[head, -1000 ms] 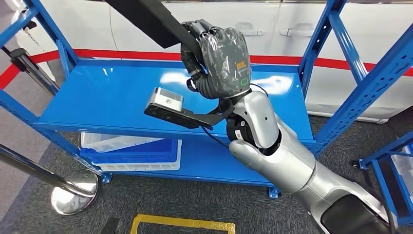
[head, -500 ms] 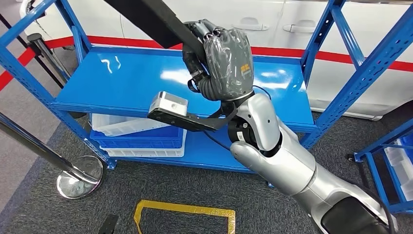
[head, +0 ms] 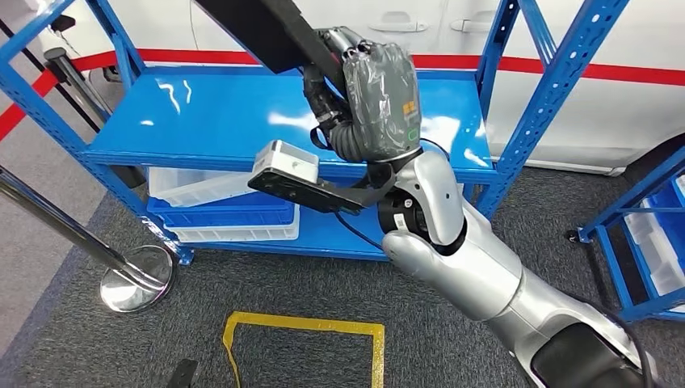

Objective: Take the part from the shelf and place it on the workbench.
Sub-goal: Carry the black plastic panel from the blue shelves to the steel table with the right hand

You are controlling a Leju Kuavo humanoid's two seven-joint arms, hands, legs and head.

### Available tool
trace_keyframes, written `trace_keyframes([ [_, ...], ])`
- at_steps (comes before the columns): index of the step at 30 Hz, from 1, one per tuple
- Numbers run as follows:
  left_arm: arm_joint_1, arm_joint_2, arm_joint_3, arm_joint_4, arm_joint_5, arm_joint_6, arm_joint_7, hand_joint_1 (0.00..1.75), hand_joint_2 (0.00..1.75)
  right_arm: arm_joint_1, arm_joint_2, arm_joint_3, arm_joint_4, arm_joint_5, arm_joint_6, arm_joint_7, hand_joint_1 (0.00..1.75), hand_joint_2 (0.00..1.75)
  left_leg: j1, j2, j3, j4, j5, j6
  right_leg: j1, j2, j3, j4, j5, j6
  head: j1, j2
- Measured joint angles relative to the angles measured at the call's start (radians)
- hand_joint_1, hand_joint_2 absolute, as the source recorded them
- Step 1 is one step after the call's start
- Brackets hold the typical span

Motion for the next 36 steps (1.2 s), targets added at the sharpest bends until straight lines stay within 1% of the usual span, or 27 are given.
trace_keyframes([
  [1, -0.001, 0.0, 0.0, 0.0, 0.0, 0.0, 0.001, 0.0, 1.75, 0.0, 0.0, 0.0, 0.0, -0.008, 0.0, -0.001, 1.75, 1.75, 0.0, 0.0, -0.004, 0.053, -0.022, 0.0, 0.002, 0.0, -0.017, 0.0, 0.012, -0.001, 0.0, 0.0],
  [2, -0.001, 0.0, 0.0, 0.0, 0.001, 0.0, 0.001, 0.0, 1.75, 0.0, 0.0, 0.0, 0.0, -0.014, 0.001, -0.001, 1.75, 1.75, -0.001, 0.0, 0.003, 0.085, -0.019, 0.001, 0.004, 0.0, -0.033, 0.001, 0.025, -0.001, 0.0, 0.0],
  [3, -0.002, 0.0, 0.0, 0.0, 0.001, 0.0, 0.001, 0.0, 1.75, 0.0, 0.0, 0.0, 0.001, -0.019, 0.001, -0.002, 1.75, 1.75, -0.001, 0.0, 0.025, 0.089, 0.005, 0.004, 0.005, 0.0, -0.05, 0.001, 0.037, -0.001, 0.0, 0.0],
  [5, -0.003, 0.001, 0.0, 0.0, 0.002, -0.001, 0.001, 0.0, 1.75, 0.0, 0.0, 0.0, 0.001, -0.024, 0.001, -0.003, 1.75, 1.75, -0.006, -0.001, 0.111, 0.009, 0.056, 0.016, 0.007, 0.001, -0.076, 0.001, 0.06, 0.0, 0.0, 0.0],
  [7, -0.007, 0.004, 0.0, 0.0, 0.004, -0.001, 0.0, 0.0, 1.75, -0.002, -0.001, -0.002, 0.001, -0.025, 0.001, -0.003, 1.75, 1.75, -0.015, -0.001, 0.224, -0.14, 0.041, 0.028, 0.008, 0.0, -0.089, 0.0, 0.08, 0.007, 0.0, 0.0],
  [8, -0.009, 0.005, 0.0, 0.001, 0.006, -0.001, 0.0, 0.0, 1.75, -0.003, -0.002, -0.004, 0.001, -0.025, 0.001, -0.003, 1.75, 1.75, -0.021, -0.001, 0.257, -0.194, 0.026, 0.033, 0.007, -0.002, -0.091, -0.003, 0.091, 0.012, 0.001, 0.0],
  [9, -0.011, 0.006, 0.0, 0.001, 0.006, -0.001, 0.0, 0.0, 1.75, -0.005, -0.002, -0.005, 0.001, -0.025, 0.001, -0.003, 1.75, 1.75, -0.025, -0.002, 0.272, -0.228, 0.019, 0.036, 0.005, -0.003, -0.092, -0.01, 0.104, 0.018, 0.0, 0.0],
  [11, -0.011, 0.007, -0.001, 0.002, 0.007, -0.001, -0.001, 0.0, 1.75, -0.006, -0.004, -0.005, 0.001, -0.025, 0.002, -0.003, 1.75, 1.75, -0.023, 0.001, 0.263, -0.246, 0.043, 0.043, 0.002, -0.004, -0.094, -0.026, 0.121, 0.029, -0.002, 0.0],
  [12, -0.011, 0.007, -0.002, 0.002, 0.007, -0.001, -0.001, 0.0, 1.75, -0.007, -0.006, -0.005, 0.001, -0.025, 0.002, -0.003, 1.75, 1.75, -0.021, 0.004, 0.257, -0.254, 0.058, 0.048, 0.003, -0.002, -0.101, -0.019, 0.103, 0.035, -0.003, 0.0],
  [13, -0.01, 0.007, -0.003, 0.002, 0.008, -0.001, -0.001, 0.0, 1.75, -0.007, -0.008, -0.006, 0.002, -0.026, 0.003, -0.002, 1.75, 1.75, -0.018, 0.008, 0.247, -0.261, 0.074, 0.053, 0.003, -0.001, -0.112, 0.009, 0.063, 0.039, -0.002, 0.0],
  [15, -0.009, 0.007, -0.004, 0.002, 0.008, -0.001, -0.001, 0.0, 1.75, -0.008, -0.011, -0.006, 0.002, -0.027, 0.006, 0.0, 1.75, 1.75, -0.017, 0.012, 0.216, -0.259, 0.1, 0.06, -0.001, 0.0, -0.142, 0.127, -0.045, 0.048, 0.0, 0.0],
  [16, -0.009, 0.007, -0.005, 0.002, 0.008, -0.001, -0.001, 0.0, 1.75, -0.007, -0.013, -0.006, 0.002, -0.03, 0.009, 0.002, 1.75, 1.75, -0.017, 0.013, 0.198, -0.254, 0.111, 0.061, -0.003, -0.001, -0.154, 0.197, -0.073, 0.052, 0.0, 0.0],
  [17, -0.009, 0.007, -0.005, 0.002, 0.009, -0.001, -0.001, 0.0, 1.75, -0.007, -0.015, -0.006, 0.002, -0.034, 0.014, 0.004, 1.75, 1.75, -0.017, 0.013, 0.18, -0.249, 0.121, 0.06, -0.005, -0.001, -0.157, 0.25, -0.073, 0.056, 0.0, 0.0],
  [18, -0.009, 0.007, -0.006, 0.002, 0.009, -0.001, -0.001, 0.0, 1.75, -0.007, -0.016, -0.006, 0.002, -0.039, 0.018, 0.005, 1.75, 1.75, -0.016, 0.013, 0.16, -0.242, 0.131, 0.058, -0.008, -0.001, -0.147, 0.275, -0.049, 0.059, 0.0, 0.0],
  [19, -0.009, 0.007, -0.006, 0.002, 0.009, -0.001, -0.001, 0.0, 1.75, -0.007, -0.018, -0.006, 0.002, -0.043, 0.022, 0.007, 1.75, 1.75, -0.014, 0.013, 0.14, -0.232, 0.139, 0.054, -0.011, -0.001, -0.119, 0.267, -0.017, 0.062, 0.0, 0.0],
  [20, -0.009, 0.007, -0.006, 0.002, 0.009, -0.001, -0.001, 0.0, 1.75, -0.008, -0.019, -0.006, 0.002, -0.046, 0.023, 0.008, 1.75, 1.75, -0.013, 0.013, 0.122, -0.221, 0.145, 0.05, -0.015, -0.001, -0.075, 0.224, -0.001, 0.064, 0.0, 0.0],
  [22, -0.008, 0.009, -0.006, 0.002, 0.009, -0.001, -0.002, 0.0, 1.75, -0.009, -0.019, -0.006, 0.0, -0.049, 0.025, 0.01, 1.75, 1.75, -0.013, 0.011, 0.092, -0.195, 0.153, 0.039, -0.015, 0.001, 0.029, 0.094, -0.032, 0.064, 0.001, 0.0],
  [23, -0.008, 0.01, -0.006, 0.003, 0.009, 0.0, -0.002, 0.0, 1.75, -0.011, -0.019, -0.006, -0.001, -0.05, 0.025, 0.01, 1.75, 1.75, -0.014, 0.01, 0.083, -0.187, 0.158, 0.033, -0.013, 0.002, 0.059, 0.045, -0.056, 0.06, 0.001, 0.0],
  [24, -0.008, 0.011, -0.007, 0.003, 0.01, 0.0, -0.002, 0.0, 1.75, -0.012, -0.019, -0.007, -0.002, -0.05, 0.025, 0.01, 1.75, 1.75, -0.014, 0.01, 0.076, -0.184, 0.166, 0.026, -0.009, 0.004, 0.071, 0.018, -0.069, 0.054, 0.001, 0.0],
  [26, -0.006, 0.012, -0.007, 0.004, 0.01, 0.0, -0.002, 0.0, 1.75, -0.013, -0.02, -0.007, -0.002, -0.05, 0.026, 0.01, 1.75, 1.75, -0.009, 0.008, 0.064, -0.181, 0.172, 0.014, -0.008, 0.002, 0.055, 0.009, -0.055, 0.037, 0.002, 0.0],
  [27, -0.004, 0.011, -0.007, 0.004, 0.01, 0.0, -0.002, 0.0, 1.75, -0.013, -0.02, -0.007, -0.002, -0.051, 0.027, 0.01, 1.75, 1.75, -0.006, 0.007, 0.053, -0.167, 0.152, 0.009, -0.008, 0.001, 0.044, 0.008, -0.043, 0.028, 0.0, 0.0],
  [29, -0.001, 0.01, -0.008, 0.004, 0.01, 0.0, -0.002, 0.0, 1.75, -0.013, -0.02, -0.007, -0.002, -0.052, 0.029, 0.01, 1.75, 1.75, -0.002, 0.006, 0.023, -0.086, 0.064, 0.0, -0.009, -0.001, 0.019, 0.005, -0.019, 0.015, -0.003, 0.0],
  [31, -0.001, 0.01, -0.008, 0.004, 0.01, 0.0, -0.002, 0.0, 1.75, -0.013, -0.02, -0.007, -0.002, -0.053, 0.032, 0.01, 1.75, 1.75, -0.001, 0.006, -0.004, 0.036, -0.014, -0.005, -0.007, -0.001, -0.01, 0.005, 0.004, 0.011, -0.005, 0.0],
  [32, -0.001, 0.01, -0.008, 0.004, 0.01, 0.0, -0.002, 0.0, 1.75, -0.013, -0.02, -0.007, -0.002, -0.053, 0.034, 0.011, 1.75, 1.75, -0.001, 0.006, -0.005, 0.081, -0.021, -0.005, -0.005, -0.001, -0.024, 0.006, 0.015, 0.01, -0.005, 0.0],
  [34, -0.001, 0.01, -0.008, 0.004, 0.01, 0.0, -0.002, 0.0, 1.75, -0.012, -0.02, -0.007, -0.002, -0.053, 0.035, 0.011, 1.75, 1.75, -0.002, 0.006, 0.035, 0.082, 0.026, 0.0, -0.002, -0.001, -0.053, 0.006, 0.038, 0.011, -0.005, 0.0],
  [35, -0.002, 0.01, -0.008, 0.004, 0.01, 0.0, -0.002, 0.0, 1.75, -0.012, -0.02, -0.007, -0.002, -0.052, 0.034, 0.013, 1.75, 1.75, -0.004, 0.005, 0.082, 0.035, 0.053, 0.006, -0.002, 0.0, -0.065, 0.006, 0.049, 0.013, -0.005, 0.0],
  [36, -0.003, 0.01, -0.008, 0.004, 0.01, 0.0, -0.002, 0.0, 1.75, -0.012, -0.021, -0.007, -0.002, -0.051, 0.034, 0.015, 1.75, 1.75, -0.007, 0.005, 0.141, -0.038, 0.06, 0.013, 0.0, 0.0, -0.075, 0.006, 0.06, 0.015, -0.005, 0.0],
])
